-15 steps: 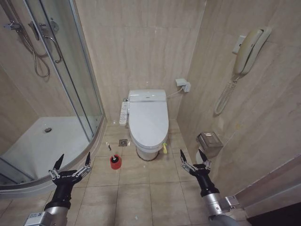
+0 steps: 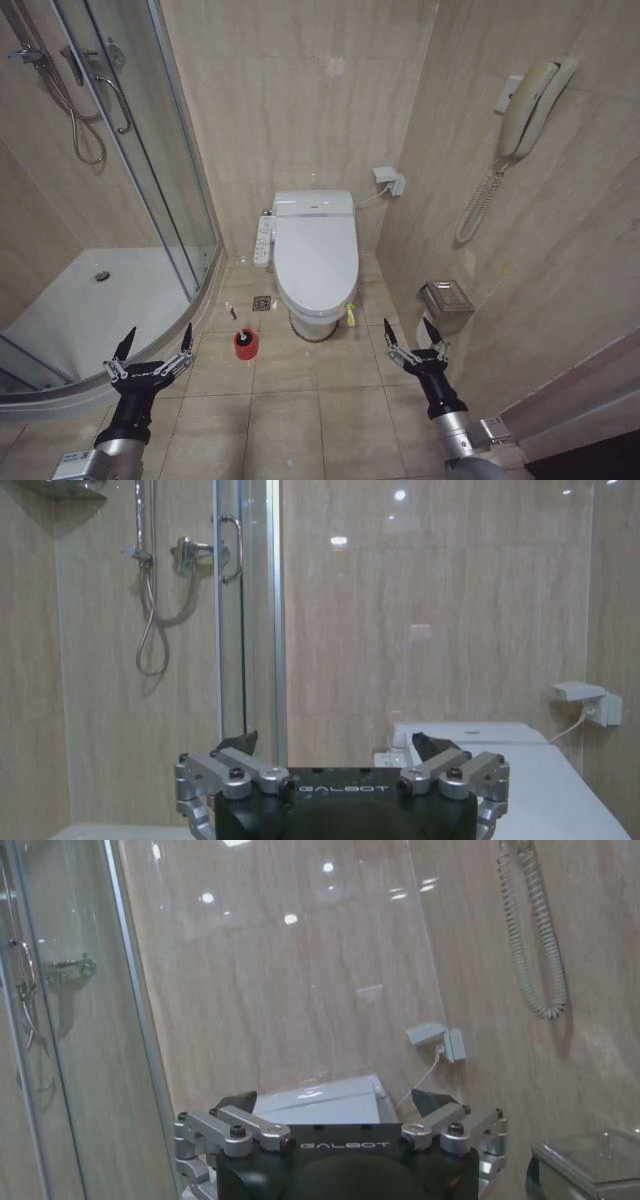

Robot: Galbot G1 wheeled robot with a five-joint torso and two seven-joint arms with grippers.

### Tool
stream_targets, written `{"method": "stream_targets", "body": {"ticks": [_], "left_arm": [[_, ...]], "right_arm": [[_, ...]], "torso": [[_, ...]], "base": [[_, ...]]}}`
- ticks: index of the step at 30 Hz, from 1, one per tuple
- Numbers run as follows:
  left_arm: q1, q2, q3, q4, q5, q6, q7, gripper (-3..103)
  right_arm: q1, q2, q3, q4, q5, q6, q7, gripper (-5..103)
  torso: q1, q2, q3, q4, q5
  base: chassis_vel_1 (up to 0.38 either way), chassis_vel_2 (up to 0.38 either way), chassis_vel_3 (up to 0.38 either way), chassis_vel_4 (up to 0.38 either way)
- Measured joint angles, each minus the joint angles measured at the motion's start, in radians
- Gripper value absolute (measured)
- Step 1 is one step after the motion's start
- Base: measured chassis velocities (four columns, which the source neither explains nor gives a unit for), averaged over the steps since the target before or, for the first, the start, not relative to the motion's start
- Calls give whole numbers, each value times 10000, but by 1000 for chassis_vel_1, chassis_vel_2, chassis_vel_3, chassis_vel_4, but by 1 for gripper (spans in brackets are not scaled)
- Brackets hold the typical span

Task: Open the toilet lid, clean the toilet bowl with a toilet brush, close the toilet lid, and flush.

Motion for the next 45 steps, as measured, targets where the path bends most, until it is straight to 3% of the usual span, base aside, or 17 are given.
{"method": "stream_targets", "body": {"ticks": [45], "left_arm": [[2,0,0,0,0,0,0,100]], "right_arm": [[148,1,298,-151,116,427,-169,100]], "torso": [[-8,2,-3,-1,1]], "base": [[-36,39,34,-41]]}}
